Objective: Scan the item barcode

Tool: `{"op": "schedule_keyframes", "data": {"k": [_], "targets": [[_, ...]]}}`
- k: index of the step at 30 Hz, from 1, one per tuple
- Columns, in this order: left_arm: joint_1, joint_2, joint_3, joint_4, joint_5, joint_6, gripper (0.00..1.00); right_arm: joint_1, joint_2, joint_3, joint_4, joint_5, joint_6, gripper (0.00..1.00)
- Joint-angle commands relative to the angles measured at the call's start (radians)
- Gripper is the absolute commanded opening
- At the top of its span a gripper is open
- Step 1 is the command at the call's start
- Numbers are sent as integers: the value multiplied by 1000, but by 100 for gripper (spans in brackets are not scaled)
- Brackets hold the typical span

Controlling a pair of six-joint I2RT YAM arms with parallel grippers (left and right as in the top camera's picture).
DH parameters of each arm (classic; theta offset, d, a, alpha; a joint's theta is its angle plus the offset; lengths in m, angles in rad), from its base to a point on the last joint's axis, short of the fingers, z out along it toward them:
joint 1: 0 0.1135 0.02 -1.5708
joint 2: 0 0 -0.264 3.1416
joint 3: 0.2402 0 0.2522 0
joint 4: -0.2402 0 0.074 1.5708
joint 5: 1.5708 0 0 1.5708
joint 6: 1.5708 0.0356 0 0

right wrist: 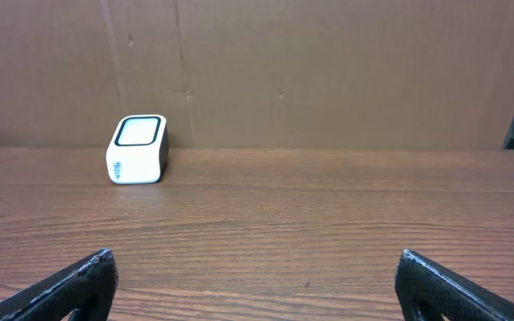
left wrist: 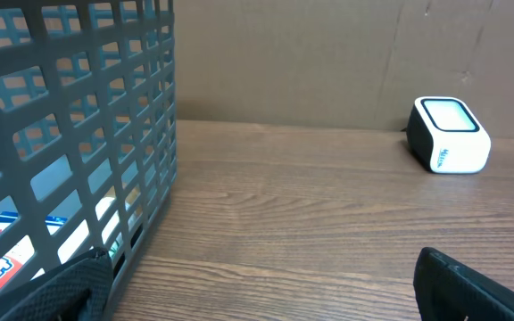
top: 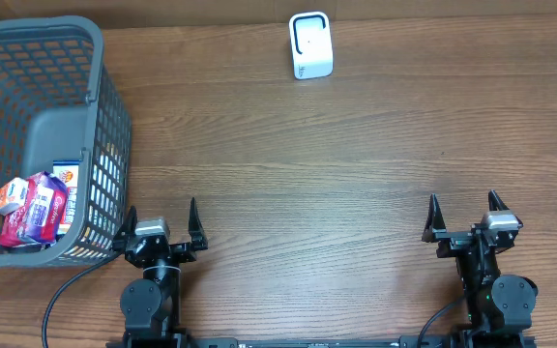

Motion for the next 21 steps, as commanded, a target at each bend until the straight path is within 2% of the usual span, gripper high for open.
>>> {"op": "schedule_keyframes", "data": {"k": [1, 11, 14, 17, 21], "targets": [[4, -10, -4, 0, 2, 24, 100, 2, -7, -10, 6, 6, -4, 100], [4, -10, -4, 19, -36, 122, 100, 2, -7, -10, 6, 6, -4, 100], [3, -10, -4, 90, 118, 64, 100, 2, -7, -10, 6, 7, -4, 100], [3, -10, -4, 155, 307, 60, 100, 2, -7, -10, 6, 7, -4, 100], [3, -10, -4, 252, 392, 60, 100, 2, -7, -10, 6, 7, -4, 100]]}}
